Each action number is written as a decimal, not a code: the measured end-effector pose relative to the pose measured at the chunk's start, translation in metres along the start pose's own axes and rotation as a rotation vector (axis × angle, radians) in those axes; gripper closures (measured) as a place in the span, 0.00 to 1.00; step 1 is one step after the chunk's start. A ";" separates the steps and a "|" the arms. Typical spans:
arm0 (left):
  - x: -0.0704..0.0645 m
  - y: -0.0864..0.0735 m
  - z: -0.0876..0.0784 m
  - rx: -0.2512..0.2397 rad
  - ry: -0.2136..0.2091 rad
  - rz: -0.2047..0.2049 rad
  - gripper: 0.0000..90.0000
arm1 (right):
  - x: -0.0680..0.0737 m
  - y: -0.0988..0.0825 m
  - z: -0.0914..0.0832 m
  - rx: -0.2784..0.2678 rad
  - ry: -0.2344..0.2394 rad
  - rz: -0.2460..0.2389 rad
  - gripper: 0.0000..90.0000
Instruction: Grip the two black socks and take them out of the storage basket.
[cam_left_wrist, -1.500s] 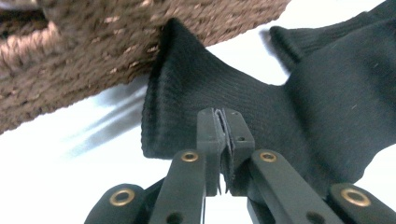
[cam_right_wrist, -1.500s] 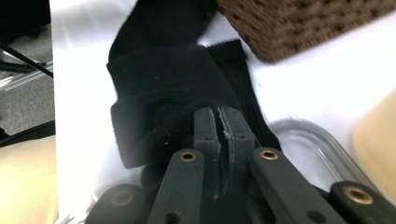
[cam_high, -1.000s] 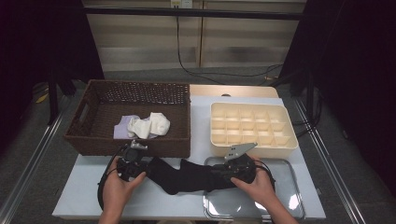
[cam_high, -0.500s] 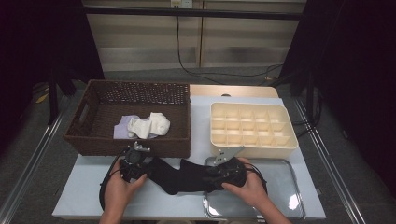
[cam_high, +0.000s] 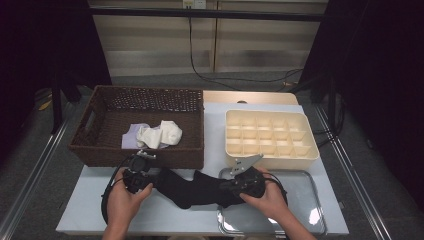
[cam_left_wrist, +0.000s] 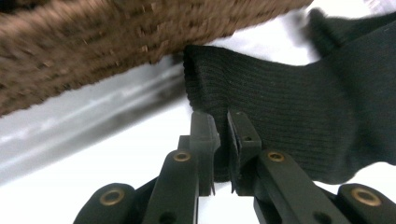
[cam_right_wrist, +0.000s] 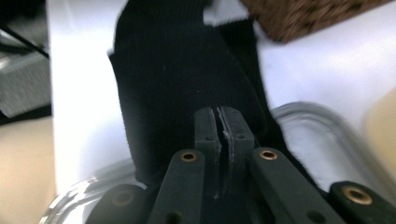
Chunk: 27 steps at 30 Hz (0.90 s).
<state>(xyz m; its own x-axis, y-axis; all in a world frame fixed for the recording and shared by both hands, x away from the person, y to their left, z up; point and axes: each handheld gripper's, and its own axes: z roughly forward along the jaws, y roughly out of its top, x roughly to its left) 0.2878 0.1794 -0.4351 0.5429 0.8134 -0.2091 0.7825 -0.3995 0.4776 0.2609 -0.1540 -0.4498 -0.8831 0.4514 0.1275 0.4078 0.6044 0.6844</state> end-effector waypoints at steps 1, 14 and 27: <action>-0.001 0.000 -0.003 -0.011 -0.006 -0.007 0.92 | -0.001 0.002 -0.004 -0.013 0.007 0.011 0.96; -0.021 0.022 -0.032 -0.106 -0.095 0.023 0.91 | -0.015 0.001 -0.050 -0.093 -0.022 0.031 0.95; -0.057 0.046 0.018 -0.049 -0.178 0.091 0.91 | -0.039 -0.056 -0.094 -0.116 -0.101 0.121 0.95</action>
<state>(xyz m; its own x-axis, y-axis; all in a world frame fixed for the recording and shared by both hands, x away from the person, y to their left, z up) 0.2984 0.1065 -0.4165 0.6593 0.6854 -0.3091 0.7145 -0.4434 0.5412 0.2511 -0.2666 -0.4257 -0.7993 0.5831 0.1453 0.4750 0.4650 0.7471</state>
